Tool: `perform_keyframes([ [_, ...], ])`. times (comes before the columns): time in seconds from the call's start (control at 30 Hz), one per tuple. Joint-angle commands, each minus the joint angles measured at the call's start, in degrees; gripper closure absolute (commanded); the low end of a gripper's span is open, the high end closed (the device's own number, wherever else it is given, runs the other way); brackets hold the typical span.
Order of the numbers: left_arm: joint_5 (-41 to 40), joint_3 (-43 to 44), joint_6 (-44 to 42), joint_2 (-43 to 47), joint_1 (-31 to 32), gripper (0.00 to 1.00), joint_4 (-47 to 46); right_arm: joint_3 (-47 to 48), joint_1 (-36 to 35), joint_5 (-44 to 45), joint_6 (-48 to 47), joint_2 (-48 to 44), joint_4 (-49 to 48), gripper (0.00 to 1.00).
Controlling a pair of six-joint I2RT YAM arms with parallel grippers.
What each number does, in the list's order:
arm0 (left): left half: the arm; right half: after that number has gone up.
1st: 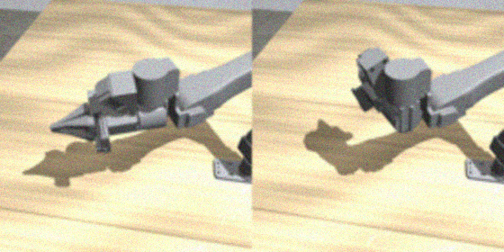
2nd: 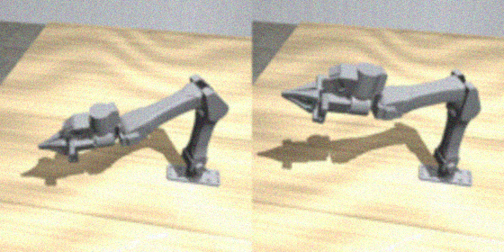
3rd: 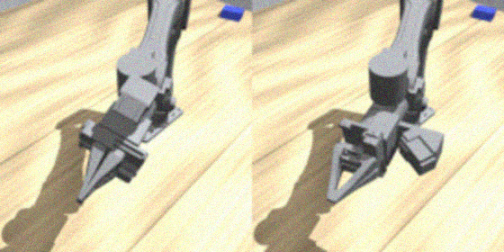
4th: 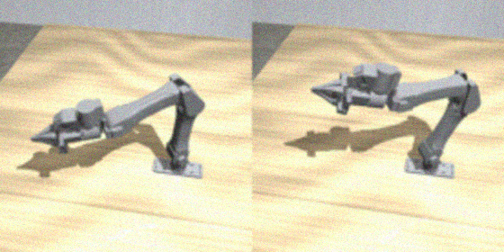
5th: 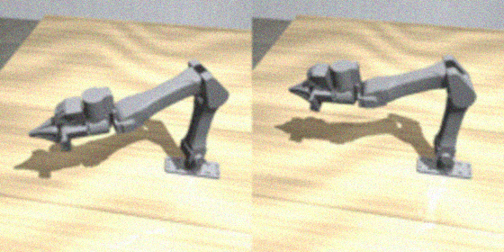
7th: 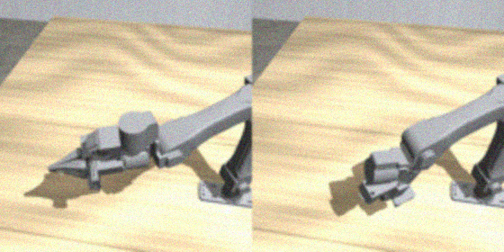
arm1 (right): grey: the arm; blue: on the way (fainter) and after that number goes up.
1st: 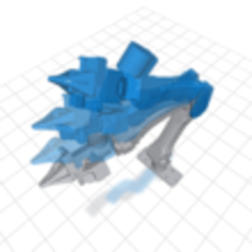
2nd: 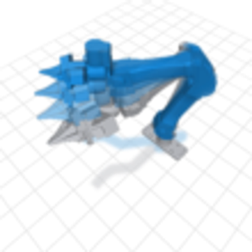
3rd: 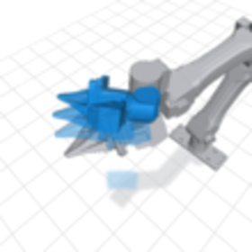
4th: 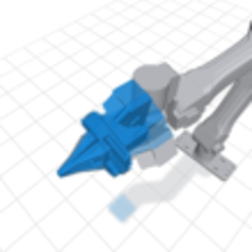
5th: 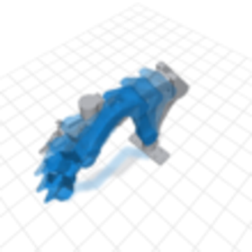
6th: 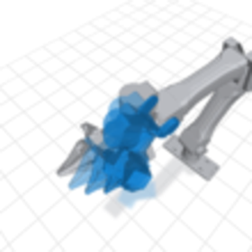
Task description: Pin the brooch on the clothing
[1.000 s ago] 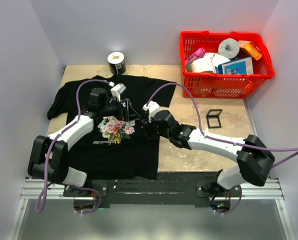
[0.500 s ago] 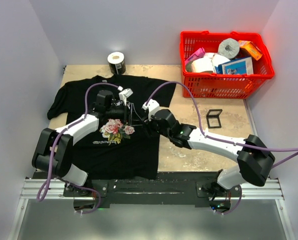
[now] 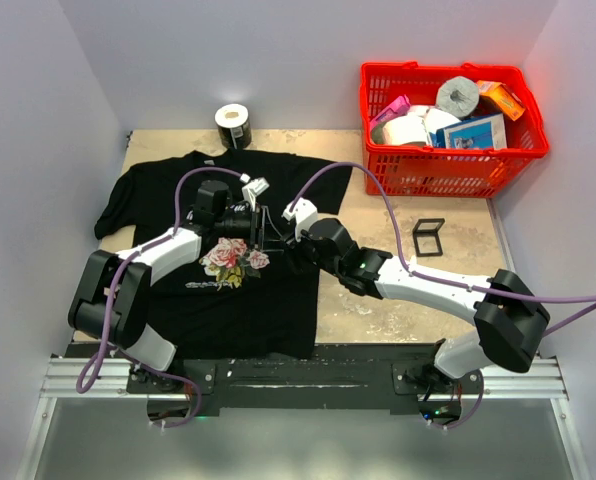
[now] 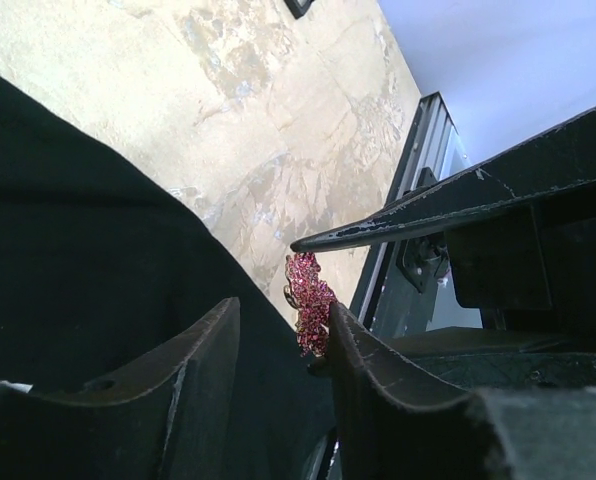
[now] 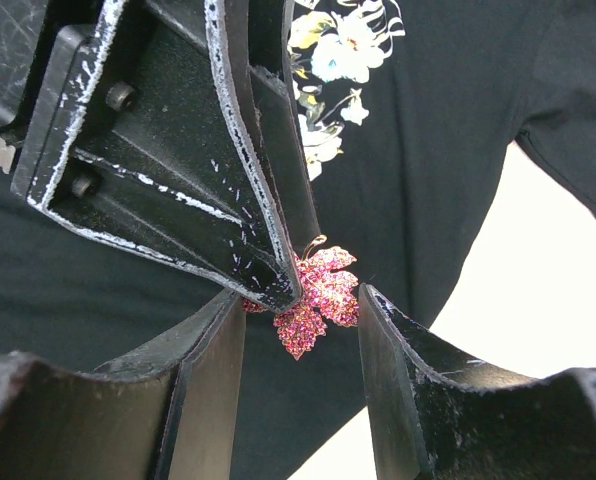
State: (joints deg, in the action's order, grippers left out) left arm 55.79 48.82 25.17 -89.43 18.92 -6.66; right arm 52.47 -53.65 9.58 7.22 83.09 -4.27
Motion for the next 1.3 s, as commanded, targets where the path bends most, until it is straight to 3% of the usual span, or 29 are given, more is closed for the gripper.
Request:
perform_keyframes([
  [0.0,3.18,-0.74,2.25,-0.4,0.59,0.58,-3.71,0.0,-0.49,1.67,-1.16,-0.91,-3.46,0.77],
  [0.23,3.97,-1.09,3.39,-0.75,0.59,0.86,-5.12,-0.44,-0.4,2.11,-0.98,-0.3,-3.9,0.77],
  [0.37,3.98,-1.44,3.92,-1.01,0.59,1.0,-5.82,-1.05,-0.4,1.67,-0.81,-0.73,-4.51,0.71],
  [0.5,3.98,-1.88,4.62,-0.66,0.59,1.0,-6.96,-1.84,-0.4,1.93,-0.2,-1.7,-5.04,0.55],
  [0.53,3.89,-1.88,4.54,-0.31,0.59,1.0,-7.14,-2.1,-0.4,2.19,-0.11,-2.31,-5.04,0.45],
  [0.73,-0.23,-1.53,1.39,4.77,-0.9,1.0,-5.92,-4.56,-0.4,2.63,3.49,-6.53,-5.48,0.28],
  [0.87,-10.23,-1.62,-4.06,11.63,-1.25,1.0,-2.75,-5.01,-0.14,5.79,8.05,-12.4,-5.31,0.15],
  [0.93,-14.29,-2.32,-6.61,16.18,-1.25,1.0,-2.14,-4.83,0.12,7.28,11.13,-14.17,-4.96,0.14],
  [1.13,-33.53,-3.46,-16.45,27.97,2.78,1.0,1.55,0.34,0.65,5.98,24.84,-17.52,-2.5,0.21],
  [1.27,-47.31,-4.43,-23.57,32.91,8.14,1.0,2.52,2.37,0.65,1.24,36.68,-16.73,-6.6,0.25],
])
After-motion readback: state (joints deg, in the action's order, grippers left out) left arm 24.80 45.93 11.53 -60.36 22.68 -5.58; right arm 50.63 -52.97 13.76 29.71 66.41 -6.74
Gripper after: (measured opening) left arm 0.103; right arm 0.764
